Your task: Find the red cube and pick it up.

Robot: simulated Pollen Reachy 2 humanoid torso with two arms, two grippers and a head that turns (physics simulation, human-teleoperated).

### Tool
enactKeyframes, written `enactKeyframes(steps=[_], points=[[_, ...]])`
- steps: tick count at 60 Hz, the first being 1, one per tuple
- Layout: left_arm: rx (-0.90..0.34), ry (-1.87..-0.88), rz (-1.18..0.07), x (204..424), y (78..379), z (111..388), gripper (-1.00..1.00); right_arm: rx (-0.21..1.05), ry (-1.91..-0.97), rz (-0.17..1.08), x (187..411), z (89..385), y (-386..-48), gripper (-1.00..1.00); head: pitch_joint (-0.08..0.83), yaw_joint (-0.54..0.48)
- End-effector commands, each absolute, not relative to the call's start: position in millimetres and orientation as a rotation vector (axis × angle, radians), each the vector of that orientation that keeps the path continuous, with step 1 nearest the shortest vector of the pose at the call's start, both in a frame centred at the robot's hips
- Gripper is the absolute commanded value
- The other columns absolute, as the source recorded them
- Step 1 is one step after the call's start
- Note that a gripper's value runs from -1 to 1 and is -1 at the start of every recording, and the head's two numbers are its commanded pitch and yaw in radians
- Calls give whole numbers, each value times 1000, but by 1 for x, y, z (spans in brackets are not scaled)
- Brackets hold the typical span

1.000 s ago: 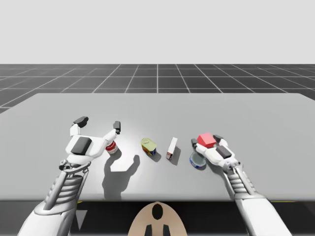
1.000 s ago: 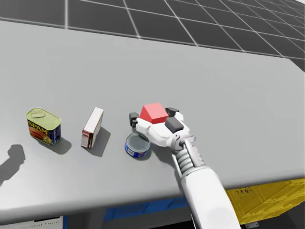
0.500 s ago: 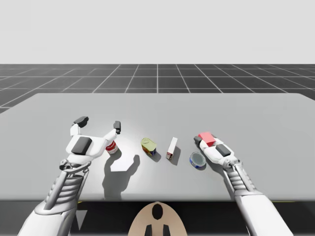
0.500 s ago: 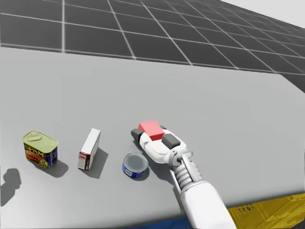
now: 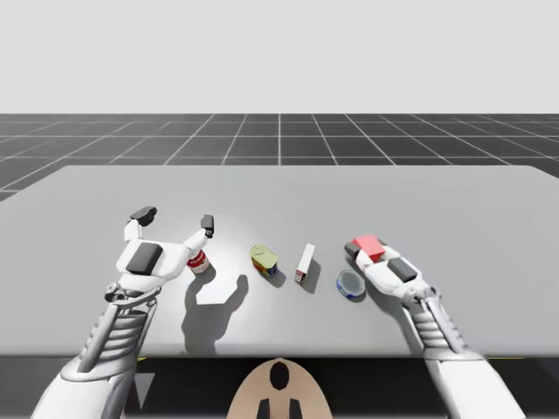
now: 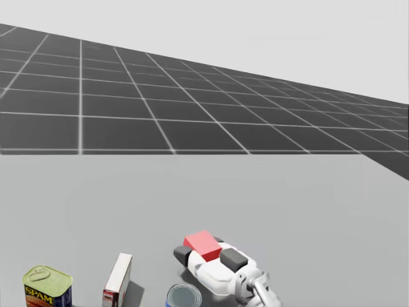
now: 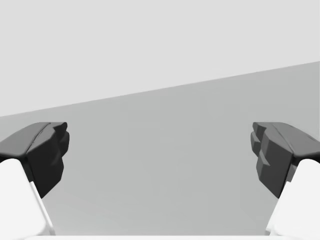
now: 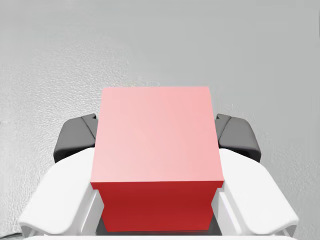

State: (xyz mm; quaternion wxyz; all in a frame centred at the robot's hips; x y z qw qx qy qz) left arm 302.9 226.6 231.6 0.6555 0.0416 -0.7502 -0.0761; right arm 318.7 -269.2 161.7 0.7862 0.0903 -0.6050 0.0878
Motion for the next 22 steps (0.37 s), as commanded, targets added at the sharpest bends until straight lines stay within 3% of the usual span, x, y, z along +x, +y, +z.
enactKeyframes(steps=[1, 22], points=[[95, -1701, -171, 303, 228, 232, -1000, 204, -1402, 212, 316, 216, -270, 940, 298, -399], [98, -1702, -172, 303, 228, 232, -1000, 158, -1718, 322, 284, 357, -267, 956, 337, -399]])
